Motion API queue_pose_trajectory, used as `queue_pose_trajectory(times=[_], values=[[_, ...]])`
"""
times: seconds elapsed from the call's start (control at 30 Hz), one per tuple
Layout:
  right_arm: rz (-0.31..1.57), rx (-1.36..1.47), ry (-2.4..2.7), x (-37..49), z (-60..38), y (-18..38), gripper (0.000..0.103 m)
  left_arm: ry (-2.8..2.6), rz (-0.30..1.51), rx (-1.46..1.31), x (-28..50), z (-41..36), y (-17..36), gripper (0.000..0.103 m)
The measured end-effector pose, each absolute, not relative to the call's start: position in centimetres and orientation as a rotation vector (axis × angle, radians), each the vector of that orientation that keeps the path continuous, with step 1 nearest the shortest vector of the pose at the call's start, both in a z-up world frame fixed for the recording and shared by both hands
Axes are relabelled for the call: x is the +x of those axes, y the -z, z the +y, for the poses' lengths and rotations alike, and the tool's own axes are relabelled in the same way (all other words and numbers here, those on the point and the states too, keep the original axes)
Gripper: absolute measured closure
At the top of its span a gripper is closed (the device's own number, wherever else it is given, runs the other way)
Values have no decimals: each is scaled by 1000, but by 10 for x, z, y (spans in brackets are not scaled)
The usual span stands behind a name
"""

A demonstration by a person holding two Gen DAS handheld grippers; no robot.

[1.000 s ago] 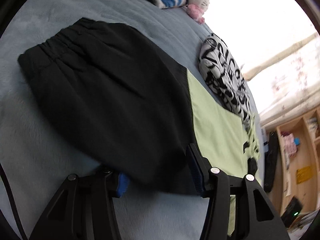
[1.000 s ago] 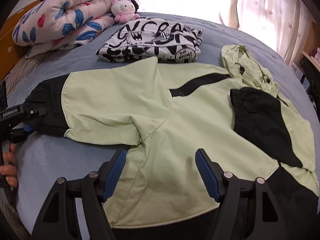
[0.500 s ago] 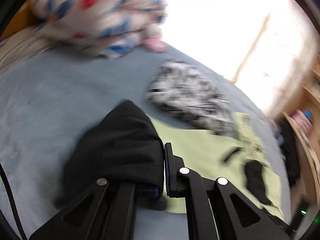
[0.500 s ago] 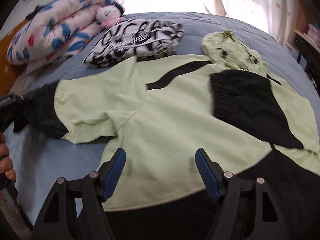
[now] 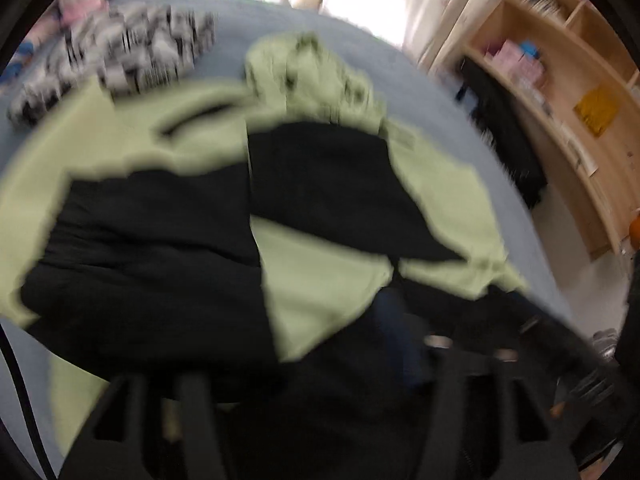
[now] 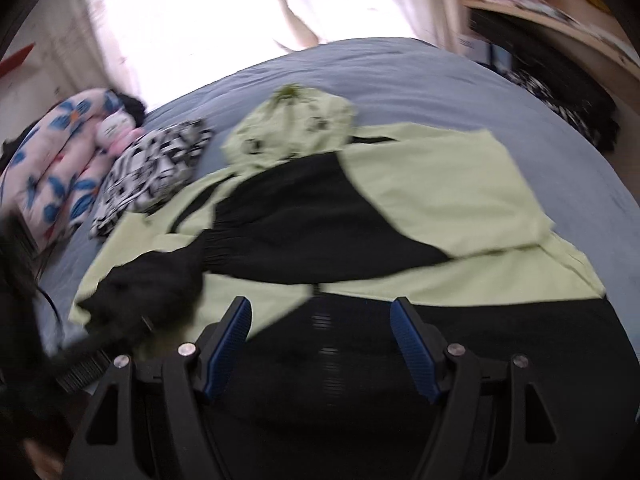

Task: Fold large clothes
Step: 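Fold the black sleeve across the jacket body with the left tool, then press the folded sleeve with the right tool while the left tool releases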

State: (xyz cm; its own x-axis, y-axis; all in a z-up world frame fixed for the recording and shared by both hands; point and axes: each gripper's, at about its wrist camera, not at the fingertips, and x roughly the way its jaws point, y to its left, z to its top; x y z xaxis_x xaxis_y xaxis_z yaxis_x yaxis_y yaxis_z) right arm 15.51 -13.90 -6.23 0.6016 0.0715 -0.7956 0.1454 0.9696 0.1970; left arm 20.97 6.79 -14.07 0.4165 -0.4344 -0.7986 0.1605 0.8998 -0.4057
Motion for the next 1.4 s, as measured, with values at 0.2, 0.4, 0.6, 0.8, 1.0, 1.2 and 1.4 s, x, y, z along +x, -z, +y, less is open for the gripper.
queue_pose_trajectory(times=[0.2, 0.4, 0.6, 0.8, 1.0, 1.2, 1.4], values=[[935, 287, 12, 153, -162, 69, 31, 367, 1134, -275, 187, 66, 150, 23], [916, 256, -86, 148, -141, 64, 31, 390, 1127, -315, 153, 91, 127, 23], [907, 127, -257, 147, -83, 54, 31, 306, 1029, -335, 121, 136, 92, 23], [893, -57, -470, 151, -2, 54, 31, 153, 952, -368, 103, 189, 80, 23], [877, -317, -573, 153, 72, 77, 31, 101, 942, -425, 91, 230, 88, 23], [871, -545, -494, 161, 107, 111, 37, 66, 948, -460, 86, 252, 100, 23], [914, -381, -529, 184, 87, 80, 98, 78, 952, -486, 84, 253, 104, 23]])
